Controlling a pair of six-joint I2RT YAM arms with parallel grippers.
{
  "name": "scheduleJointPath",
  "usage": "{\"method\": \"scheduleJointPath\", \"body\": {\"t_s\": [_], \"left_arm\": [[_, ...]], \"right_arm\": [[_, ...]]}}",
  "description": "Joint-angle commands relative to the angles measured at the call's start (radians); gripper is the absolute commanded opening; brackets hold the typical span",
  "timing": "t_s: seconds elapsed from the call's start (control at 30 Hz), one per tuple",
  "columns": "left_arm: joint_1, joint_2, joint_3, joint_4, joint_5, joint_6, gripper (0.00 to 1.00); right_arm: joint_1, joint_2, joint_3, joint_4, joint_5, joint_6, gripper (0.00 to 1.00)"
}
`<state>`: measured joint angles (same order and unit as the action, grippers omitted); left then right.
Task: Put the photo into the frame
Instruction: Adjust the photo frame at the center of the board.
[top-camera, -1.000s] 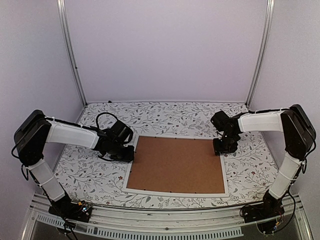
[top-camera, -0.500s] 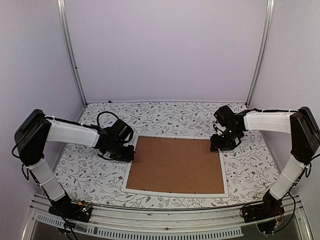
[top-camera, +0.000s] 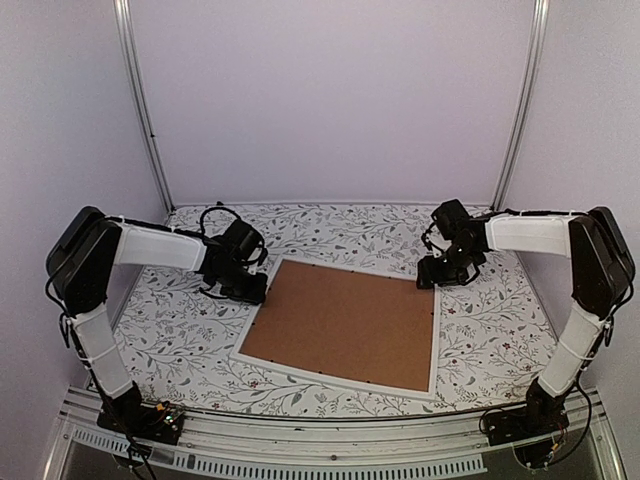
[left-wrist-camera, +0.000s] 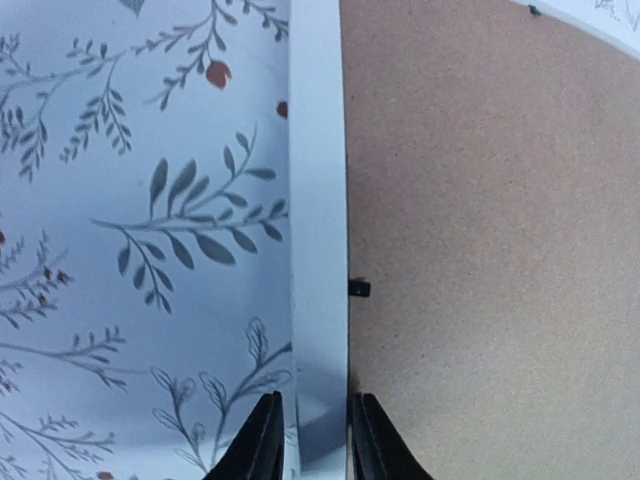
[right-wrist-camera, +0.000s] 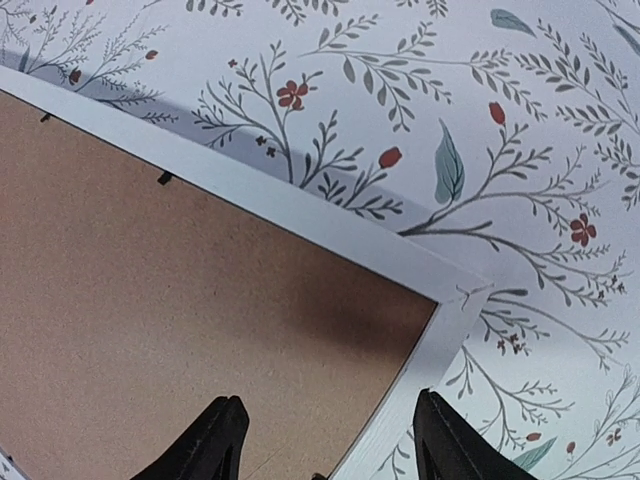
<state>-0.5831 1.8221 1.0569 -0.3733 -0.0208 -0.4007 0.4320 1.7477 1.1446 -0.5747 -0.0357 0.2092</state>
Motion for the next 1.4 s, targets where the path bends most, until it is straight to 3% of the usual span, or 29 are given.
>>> {"method": "scheduleJointPath", "body": {"t_s": [0.0,0.1,0.23,0.43,0.63,0.97,1.07,1.23,1.37], "left_arm": [[0.047,0.028,0.082,0.010,-0.025,0.057,0.36],[0.048,0.014,0.104,-0.001,-0.056,0.060,0.55],[0.045,-0.046,0.086,-0.002,-0.060,0.060,0.66],[-0.024,-0.196,-0.030,0.073,-0.016,0.071,0.69],[-0.174,-0.319,-0.117,0.150,-0.023,0.116,0.70],[-0.331,-0.272,-0.107,0.189,-0.066,0.191,0.70],[-0.374,-0.254,-0.099,0.217,-0.050,0.241,0.70],[-0.451,-0.208,-0.087,0.242,0.046,0.362,0.69],[-0.497,-0.147,-0.043,0.212,0.127,0.434,0.66]], "right_arm": [[-0.017,0.068,0.075,0.046,0.000,-0.091,0.61],[-0.019,0.112,0.110,0.048,0.020,-0.147,0.61],[-0.025,0.145,0.129,0.023,0.056,-0.113,0.61],[-0.026,0.043,0.004,-0.028,0.086,0.044,0.60],[-0.024,-0.120,-0.165,-0.008,-0.087,0.124,0.57],[0.039,-0.234,-0.353,0.081,-0.188,0.241,0.55],[0.048,-0.224,-0.375,0.107,-0.189,0.259,0.49],[0.051,-0.164,-0.343,0.098,-0.122,0.249,0.27],[0.043,-0.108,-0.282,0.081,-0.070,0.219,0.16]]}}
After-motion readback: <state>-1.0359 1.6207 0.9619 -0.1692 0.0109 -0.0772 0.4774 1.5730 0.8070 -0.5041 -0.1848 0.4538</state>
